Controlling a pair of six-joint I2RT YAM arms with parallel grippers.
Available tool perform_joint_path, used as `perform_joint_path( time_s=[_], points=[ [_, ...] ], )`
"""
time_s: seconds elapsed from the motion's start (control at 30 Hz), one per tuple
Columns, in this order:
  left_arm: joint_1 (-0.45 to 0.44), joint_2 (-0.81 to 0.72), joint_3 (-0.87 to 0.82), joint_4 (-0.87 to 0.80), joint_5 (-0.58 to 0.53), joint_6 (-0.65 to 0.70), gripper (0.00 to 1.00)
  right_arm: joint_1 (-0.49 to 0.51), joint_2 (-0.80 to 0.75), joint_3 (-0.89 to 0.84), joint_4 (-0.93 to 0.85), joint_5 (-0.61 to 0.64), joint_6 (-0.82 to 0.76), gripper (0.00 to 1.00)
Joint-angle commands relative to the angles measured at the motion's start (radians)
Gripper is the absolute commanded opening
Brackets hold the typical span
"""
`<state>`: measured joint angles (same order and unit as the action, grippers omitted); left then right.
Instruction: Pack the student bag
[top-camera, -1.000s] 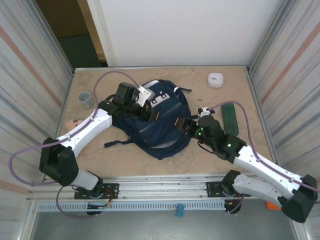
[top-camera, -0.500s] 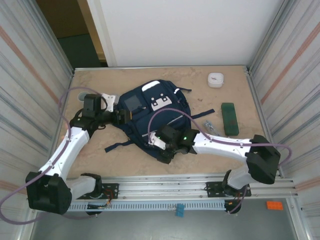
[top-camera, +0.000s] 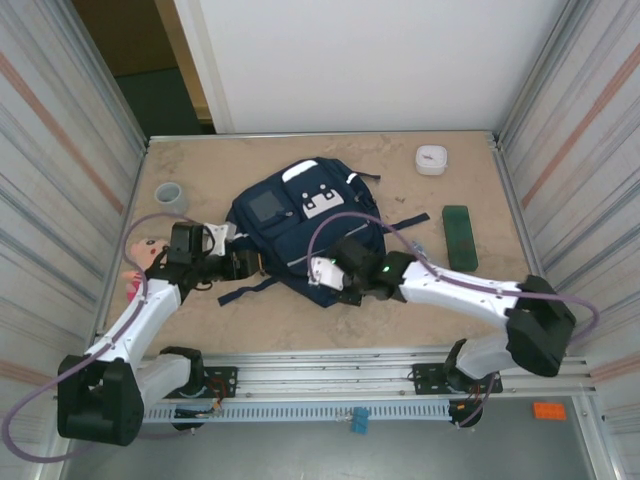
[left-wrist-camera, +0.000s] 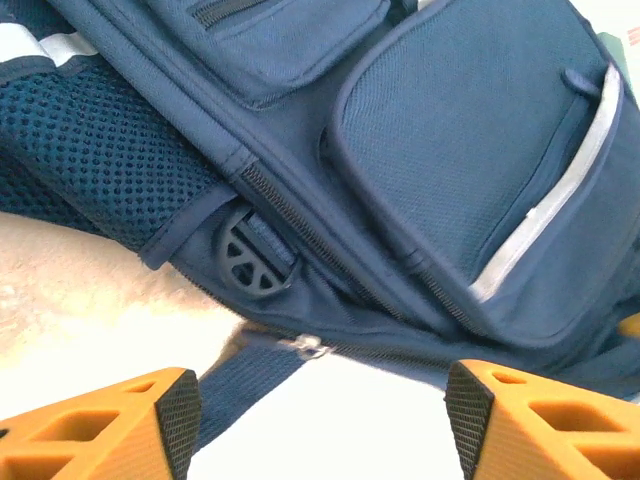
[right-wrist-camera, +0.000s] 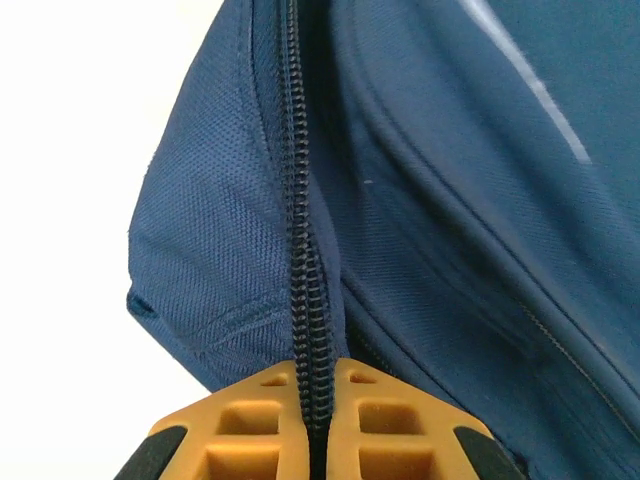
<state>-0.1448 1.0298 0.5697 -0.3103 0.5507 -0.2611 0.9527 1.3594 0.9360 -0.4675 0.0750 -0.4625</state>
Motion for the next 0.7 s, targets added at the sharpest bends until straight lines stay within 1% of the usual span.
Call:
perform_joint_path(
  time_s=[0.0,0.1,0.17,0.2,0.3,0.5,0.6,0.67],
  points=[
    [0.005,-0.036,-0.060,0.150,0.071,-0.012,0.66,-0.085,-0.108,0.082,-0.035,-0.094,-0.055,0.00],
    [-0.011,-0.056,-0.124,0.248,0.089,0.000,0.63,-0.138,-0.127,0.115,-0.055,-0.145,-0.073,0.00],
    [-0.044,-0.068,-0.157,0.319,0.095,0.013,0.63,-0.159,-0.126,0.142,-0.070,-0.167,-0.081,0.00],
    [-0.062,-0.071,-0.165,0.336,0.084,0.022,0.63,-0.165,-0.125,0.150,-0.076,-0.171,-0.085,0.00],
    [-0.116,-0.054,-0.179,0.367,0.007,0.037,0.62,-0.182,-0.133,0.160,-0.077,-0.182,-0.088,0.00],
    [-0.182,0.097,-0.202,0.583,-0.002,0.022,0.56,-0.189,-0.143,0.165,-0.077,-0.201,-0.078,0.00],
    [-0.198,0.150,-0.203,0.681,0.002,0.029,0.51,-0.192,-0.144,0.165,-0.079,-0.203,-0.078,0.00],
    [-0.199,0.176,-0.200,0.735,0.019,0.043,0.45,-0.195,-0.143,0.164,-0.079,-0.207,-0.076,0.00]
  ],
)
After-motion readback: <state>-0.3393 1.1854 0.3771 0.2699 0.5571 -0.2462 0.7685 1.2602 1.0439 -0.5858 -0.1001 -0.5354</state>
